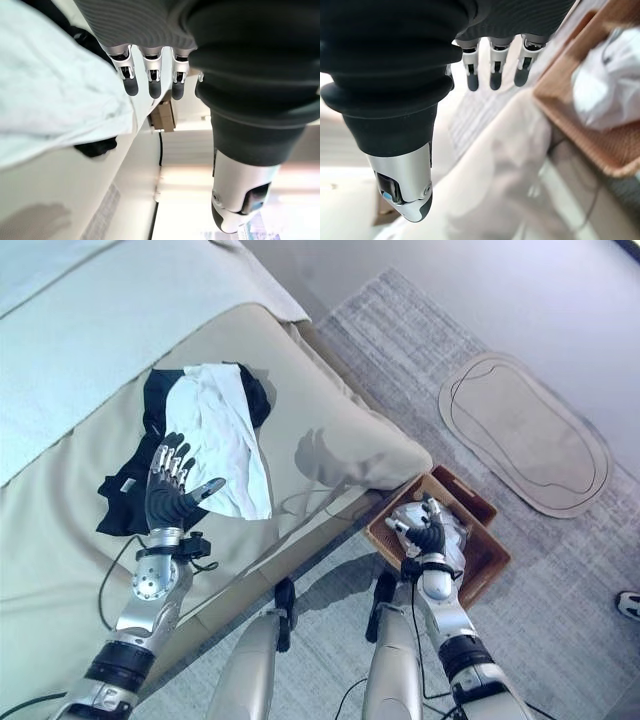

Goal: Pick up clothes into the bucket

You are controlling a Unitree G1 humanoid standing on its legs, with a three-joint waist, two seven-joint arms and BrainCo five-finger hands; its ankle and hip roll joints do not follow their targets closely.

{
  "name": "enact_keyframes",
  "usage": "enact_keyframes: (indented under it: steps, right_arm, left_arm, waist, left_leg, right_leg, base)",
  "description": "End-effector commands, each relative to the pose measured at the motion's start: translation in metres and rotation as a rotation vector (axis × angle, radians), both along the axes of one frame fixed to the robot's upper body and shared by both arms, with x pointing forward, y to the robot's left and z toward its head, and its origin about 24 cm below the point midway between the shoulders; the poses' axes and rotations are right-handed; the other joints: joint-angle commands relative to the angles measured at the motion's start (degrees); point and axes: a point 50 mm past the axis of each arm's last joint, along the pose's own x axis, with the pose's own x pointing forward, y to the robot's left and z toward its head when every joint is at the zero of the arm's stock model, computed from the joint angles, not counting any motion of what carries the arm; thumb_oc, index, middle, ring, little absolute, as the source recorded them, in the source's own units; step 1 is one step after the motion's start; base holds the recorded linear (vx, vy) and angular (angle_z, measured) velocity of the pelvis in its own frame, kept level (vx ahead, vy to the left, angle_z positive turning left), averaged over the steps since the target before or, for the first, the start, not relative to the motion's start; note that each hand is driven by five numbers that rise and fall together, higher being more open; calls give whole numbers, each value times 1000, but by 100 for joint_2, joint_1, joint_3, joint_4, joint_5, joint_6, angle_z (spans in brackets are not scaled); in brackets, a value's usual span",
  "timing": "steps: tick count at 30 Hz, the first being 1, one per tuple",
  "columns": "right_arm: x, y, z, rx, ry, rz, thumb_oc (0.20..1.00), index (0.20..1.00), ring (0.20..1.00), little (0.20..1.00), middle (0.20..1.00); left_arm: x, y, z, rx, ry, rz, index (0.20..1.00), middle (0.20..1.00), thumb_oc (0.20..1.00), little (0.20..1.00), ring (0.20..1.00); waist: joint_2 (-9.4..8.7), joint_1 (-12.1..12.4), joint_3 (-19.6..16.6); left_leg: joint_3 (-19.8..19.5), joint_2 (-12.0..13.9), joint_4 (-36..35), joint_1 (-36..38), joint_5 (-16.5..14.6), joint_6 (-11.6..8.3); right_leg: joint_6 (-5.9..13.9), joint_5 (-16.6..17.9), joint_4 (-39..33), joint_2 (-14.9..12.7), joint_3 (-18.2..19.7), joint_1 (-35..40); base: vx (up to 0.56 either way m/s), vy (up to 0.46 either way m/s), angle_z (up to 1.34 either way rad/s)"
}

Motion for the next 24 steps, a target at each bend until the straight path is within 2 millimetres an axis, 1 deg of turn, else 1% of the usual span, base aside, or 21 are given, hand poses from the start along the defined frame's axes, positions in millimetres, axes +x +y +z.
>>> enact_keyframes:
  steps: [1, 3, 6, 7, 8, 10, 11, 14, 15, 17, 21, 23, 24]
  right_arm:
    - [3, 15, 21, 30, -123, 127, 1000, 1000, 1000, 1000, 1000]
    - [-2, 27, 15, 62, -102, 190, 1000, 1000, 1000, 1000, 1000]
    - [-10, 41, 7, 149, -77, 242, 1000, 1000, 1000, 1000, 1000]
    - [-10, 41, 7, 149, -76, 243, 1000, 1000, 1000, 1000, 1000]
    - [-14, 49, 4, 172, -65, 280, 1000, 1000, 1000, 1000, 1000]
    - [-16, 52, 3, 176, -61, 298, 1000, 1000, 1000, 1000, 1000]
    - [-17, 56, 3, 153, -58, 329, 1000, 1000, 1000, 1000, 1000]
    - [-18, 60, 5, 141, -64, 355, 1000, 1000, 1000, 1000, 1000]
    - [-17, 64, 10, 109, -79, 394, 1000, 1000, 1000, 1000, 1000]
    - [-17, 65, 16, 40, -104, 440, 1000, 1000, 1000, 1000, 1000]
    - [-13, 64, 29, -43, -154, 469, 1000, 1000, 1000, 1000, 1000]
    - [-10, 63, 42, -59, -207, 479, 1000, 1000, 1000, 1000, 1000]
    - [-9, 62, 45, -63, -220, 471, 1000, 1000, 1000, 1000, 1000]
  left_arm:
    - [0, 14, 7, 269, -15, 112, 1000, 1000, 1000, 1000, 1000]
    - [2, 18, -8, 397, 61, 150, 1000, 1000, 1000, 1000, 1000]
    - [3, 25, -29, 502, 168, 178, 1000, 1000, 1000, 1000, 1000]
    - [3, 25, -29, 503, 169, 179, 1000, 1000, 1000, 1000, 1000]
    - [5, 30, -37, 568, 212, 202, 1000, 1000, 1000, 1000, 1000]
    - [6, 32, -37, 586, 218, 222, 1000, 1000, 1000, 1000, 1000]
    - [8, 38, -40, 636, 246, 262, 1000, 1000, 1000, 1000, 1000]
    - [12, 43, -39, 662, 247, 303, 1000, 1000, 1000, 1000, 1000]
    - [16, 50, -37, 700, 262, 343, 1000, 1000, 1000, 1000, 1000]
    - [21, 57, -32, 751, 263, 385, 1000, 1000, 1000, 1000, 1000]
    - [32, 69, -12, 831, 219, 471, 1000, 1000, 1000, 1000, 1000]
    - [35, 82, -3, 876, 227, 537, 1000, 1000, 1000, 1000, 1000]
    - [39, 84, 3, 886, 215, 558, 1000, 1000, 1000, 1000, 1000]
  waist:
    - [-184, 124, -96]
    - [-250, 152, -198]
    - [-342, 157, -385]
    - [-343, 158, -379]
    - [-399, 170, -469]
    - [-417, 175, -494]
    - [-455, 177, -534]
    - [-497, 168, -514]
    - [-541, 153, -467]
    - [-582, 124, -341]
    - [-627, 87, 37]
    - [-668, 47, 273]
    - [-696, 11, 365]
  left_leg:
    - [16, 27, -751, 324, 543, -24]
    - [23, 33, -978, 634, 591, -46]
    - [65, 22, -1195, 937, 635, -59]
    - [64, 22, -1205, 953, 637, -59]
    - [81, 9, -1193, 1039, 601, -57]
    - [90, -2, -1185, 1073, 580, -57]
    - [122, -17, -1125, 1073, 544, -50]
    - [129, -36, -1023, 1007, 509, -36]
    - [131, -56, -906, 919, 467, -16]
    - [110, -75, -643, 777, 389, 5]
    - [58, -97, 45, 236, 190, 77]
    - [45, -80, 403, -90, 97, 101]
    - [22, -76, 546, -253, 67, 103]
  right_leg:
    - [489, 844, -950, -199, -5, 692]
    - [523, 897, -1171, -188, -56, 1015]
    - [559, 968, -1448, -188, -162, 1354]
    - [560, 972, -1460, -188, -165, 1372]
    - [583, 1013, -1564, -200, -199, 1493]
    - [594, 1037, -1604, -211, -201, 1541]
    - [601, 1042, -1626, -221, -209, 1578]
    - [609, 1059, -1580, -246, -185, 1552]
    - [602, 1026, -1512, -249, -170, 1499]
    - [597, 992, -1388, -268, -138, 1394]
    - [514, 788, -869, -302, -20, 1004]
    - [476, 714, -626, -281, 27, 712]
    - [466, 703, -537, -261, 53, 562]
  base:
    - [169, 64, 2]
    - [132, 56, -4]
    - [107, 53, 1]
    - [104, 61, 0]
    - [87, 54, 1]
    - [69, 60, 3]
    - [34, 47, -1]
    - [7, 62, -1]
    - [-29, 44, 2]
    - [-70, 42, 3]
    - [-116, 54, 7]
    - [-126, 31, 3]
    - [-116, 1, -1]
